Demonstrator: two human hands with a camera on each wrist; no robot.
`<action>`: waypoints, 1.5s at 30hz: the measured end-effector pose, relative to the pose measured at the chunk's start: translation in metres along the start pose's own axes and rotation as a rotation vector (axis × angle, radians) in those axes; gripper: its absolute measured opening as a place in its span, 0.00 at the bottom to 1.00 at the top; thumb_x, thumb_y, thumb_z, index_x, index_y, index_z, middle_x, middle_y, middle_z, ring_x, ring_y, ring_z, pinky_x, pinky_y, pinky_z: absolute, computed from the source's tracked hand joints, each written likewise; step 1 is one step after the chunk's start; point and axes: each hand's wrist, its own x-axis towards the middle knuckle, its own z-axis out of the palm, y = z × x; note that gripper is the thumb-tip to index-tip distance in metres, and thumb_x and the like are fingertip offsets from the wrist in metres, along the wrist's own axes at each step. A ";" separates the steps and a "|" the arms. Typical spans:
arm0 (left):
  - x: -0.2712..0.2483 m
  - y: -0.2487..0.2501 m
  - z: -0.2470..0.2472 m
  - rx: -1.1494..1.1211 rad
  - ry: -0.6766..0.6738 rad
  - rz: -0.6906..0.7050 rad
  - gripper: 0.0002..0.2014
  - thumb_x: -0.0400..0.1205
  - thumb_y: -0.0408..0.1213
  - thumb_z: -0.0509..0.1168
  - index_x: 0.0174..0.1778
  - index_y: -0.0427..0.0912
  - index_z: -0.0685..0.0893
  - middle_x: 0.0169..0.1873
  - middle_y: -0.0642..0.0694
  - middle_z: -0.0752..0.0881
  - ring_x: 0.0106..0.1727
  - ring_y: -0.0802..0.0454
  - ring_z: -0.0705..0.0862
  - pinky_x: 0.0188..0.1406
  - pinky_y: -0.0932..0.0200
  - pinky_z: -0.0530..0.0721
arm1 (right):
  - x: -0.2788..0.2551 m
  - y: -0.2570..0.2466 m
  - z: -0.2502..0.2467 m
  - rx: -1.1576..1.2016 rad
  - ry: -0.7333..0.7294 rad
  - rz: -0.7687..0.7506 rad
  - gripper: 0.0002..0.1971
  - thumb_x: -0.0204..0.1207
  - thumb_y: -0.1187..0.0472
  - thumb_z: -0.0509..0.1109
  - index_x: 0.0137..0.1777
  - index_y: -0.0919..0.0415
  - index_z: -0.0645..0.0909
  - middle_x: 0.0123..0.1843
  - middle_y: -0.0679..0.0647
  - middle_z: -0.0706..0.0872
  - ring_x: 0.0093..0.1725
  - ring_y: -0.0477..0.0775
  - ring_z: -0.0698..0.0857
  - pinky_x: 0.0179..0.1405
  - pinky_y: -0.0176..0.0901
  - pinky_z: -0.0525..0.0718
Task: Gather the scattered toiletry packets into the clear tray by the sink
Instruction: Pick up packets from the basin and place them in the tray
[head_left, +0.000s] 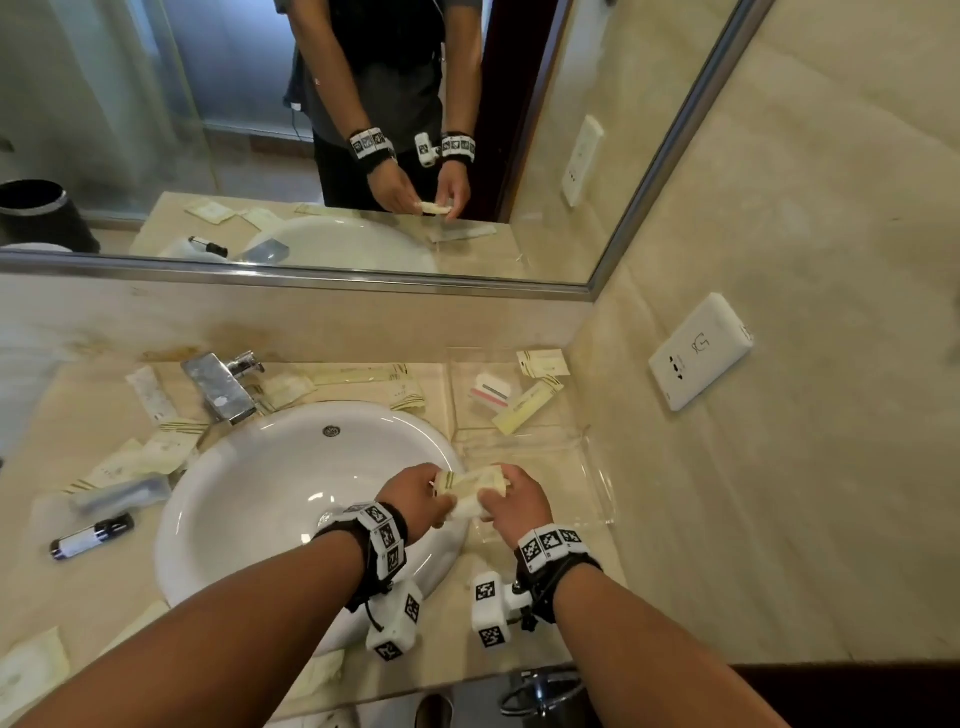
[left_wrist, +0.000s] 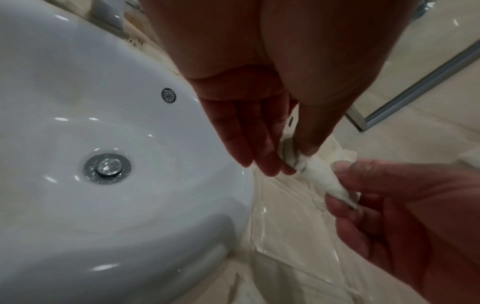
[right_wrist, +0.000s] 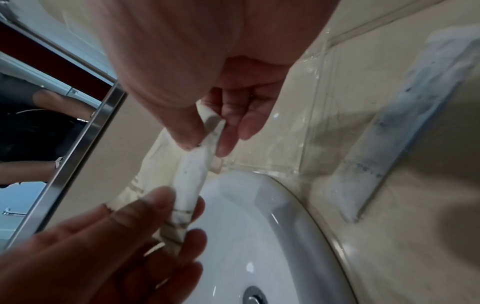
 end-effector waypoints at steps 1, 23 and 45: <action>0.004 0.002 0.001 0.029 -0.005 -0.002 0.04 0.79 0.41 0.70 0.46 0.51 0.81 0.32 0.49 0.90 0.34 0.54 0.90 0.45 0.51 0.89 | 0.007 0.001 -0.004 -0.006 0.006 -0.006 0.21 0.75 0.60 0.72 0.69 0.54 0.80 0.56 0.53 0.90 0.48 0.53 0.91 0.46 0.46 0.91; 0.125 0.014 -0.008 0.641 0.034 -0.161 0.24 0.80 0.50 0.62 0.74 0.54 0.75 0.77 0.49 0.66 0.74 0.45 0.70 0.68 0.50 0.77 | 0.147 0.047 -0.037 -0.349 -0.127 0.247 0.17 0.79 0.63 0.65 0.66 0.62 0.85 0.62 0.60 0.88 0.53 0.55 0.85 0.50 0.38 0.80; 0.141 0.025 -0.007 0.562 0.039 -0.086 0.26 0.81 0.48 0.63 0.77 0.54 0.71 0.81 0.50 0.62 0.79 0.45 0.66 0.74 0.48 0.73 | 0.129 0.037 -0.032 -0.654 -0.132 -0.150 0.17 0.79 0.48 0.65 0.67 0.44 0.83 0.71 0.44 0.75 0.62 0.46 0.82 0.62 0.40 0.81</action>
